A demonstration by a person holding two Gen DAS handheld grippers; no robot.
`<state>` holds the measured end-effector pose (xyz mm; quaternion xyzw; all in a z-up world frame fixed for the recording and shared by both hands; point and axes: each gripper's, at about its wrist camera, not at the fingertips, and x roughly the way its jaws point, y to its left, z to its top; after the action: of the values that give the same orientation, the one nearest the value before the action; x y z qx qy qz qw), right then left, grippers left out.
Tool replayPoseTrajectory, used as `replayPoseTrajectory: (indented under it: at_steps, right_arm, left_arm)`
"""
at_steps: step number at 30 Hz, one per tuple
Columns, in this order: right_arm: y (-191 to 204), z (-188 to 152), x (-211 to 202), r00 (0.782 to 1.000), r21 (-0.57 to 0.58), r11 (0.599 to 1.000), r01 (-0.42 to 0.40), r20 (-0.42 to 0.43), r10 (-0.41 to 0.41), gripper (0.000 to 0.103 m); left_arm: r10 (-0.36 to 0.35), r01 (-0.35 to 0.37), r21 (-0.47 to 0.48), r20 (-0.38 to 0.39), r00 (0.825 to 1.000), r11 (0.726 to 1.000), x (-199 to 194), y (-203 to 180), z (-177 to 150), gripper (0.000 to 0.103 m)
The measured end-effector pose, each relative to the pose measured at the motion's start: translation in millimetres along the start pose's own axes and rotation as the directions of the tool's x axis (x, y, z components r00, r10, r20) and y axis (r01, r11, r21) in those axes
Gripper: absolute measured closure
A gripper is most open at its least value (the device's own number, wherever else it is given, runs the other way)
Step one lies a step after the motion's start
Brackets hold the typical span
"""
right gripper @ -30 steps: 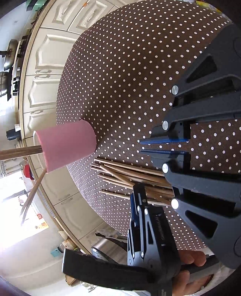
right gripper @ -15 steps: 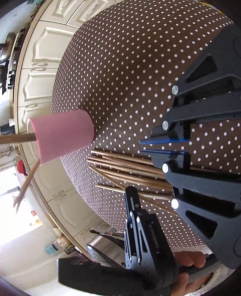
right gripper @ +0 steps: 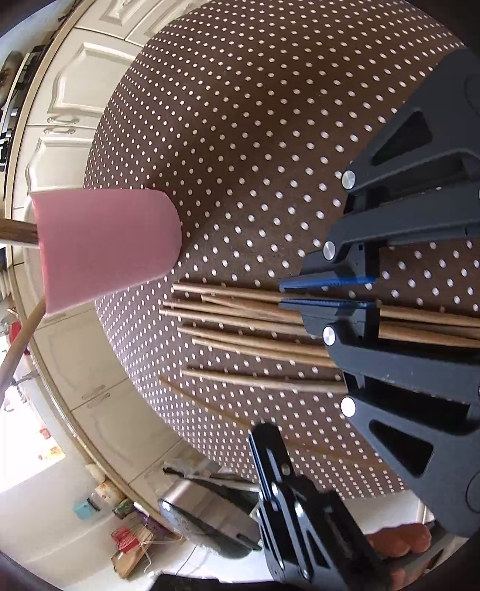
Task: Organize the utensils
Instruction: 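Move both open tools down to the chopstick pile and close each on a chopstick, then lift both chopsticks upright and carry them toward the pink cup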
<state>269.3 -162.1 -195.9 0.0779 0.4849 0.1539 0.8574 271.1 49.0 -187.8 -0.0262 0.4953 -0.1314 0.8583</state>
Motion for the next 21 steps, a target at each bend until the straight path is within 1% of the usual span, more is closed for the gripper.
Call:
replayPoseTrajectory:
  at_steps: [2, 6, 9, 14, 21]
  right_arm:
    - [0, 4, 3, 1.0, -0.003, 1.0, -0.008, -0.015, 0.008, 0.096]
    - [4, 13, 9, 0.999, -0.015, 1.0, 0.002, -0.043, -0.003, 0.096]
    - [6, 19, 14, 0.998, -0.019, 1.0, 0.013, -0.066, -0.014, 0.089]
    - [16, 28, 24, 0.995, -0.055, 0.997, 0.054, -0.085, -0.059, 0.089]
    - [28, 53, 44, 0.988, -0.066, 0.995, 0.079, -0.129, -0.087, 0.089]
  left_arm:
    - [0.002, -0.002, -0.008, 0.0, 1.0, 1.0, 0, 6, 0, 0.097]
    - [0.0, 0.0, -0.019, 0.001, 1.0, 1.0, -2, 16, 0, 0.097]
    - [0.0, 0.0, -0.024, -0.001, 1.0, 1.0, 0, 16, 0, 0.097]
    - [0.0, 0.0, -0.036, -0.005, 1.0, 0.999, 2, 20, 0, 0.097]
    - [-0.007, 0.007, -0.044, -0.011, 1.0, 0.999, 5, 22, 3, 0.097]
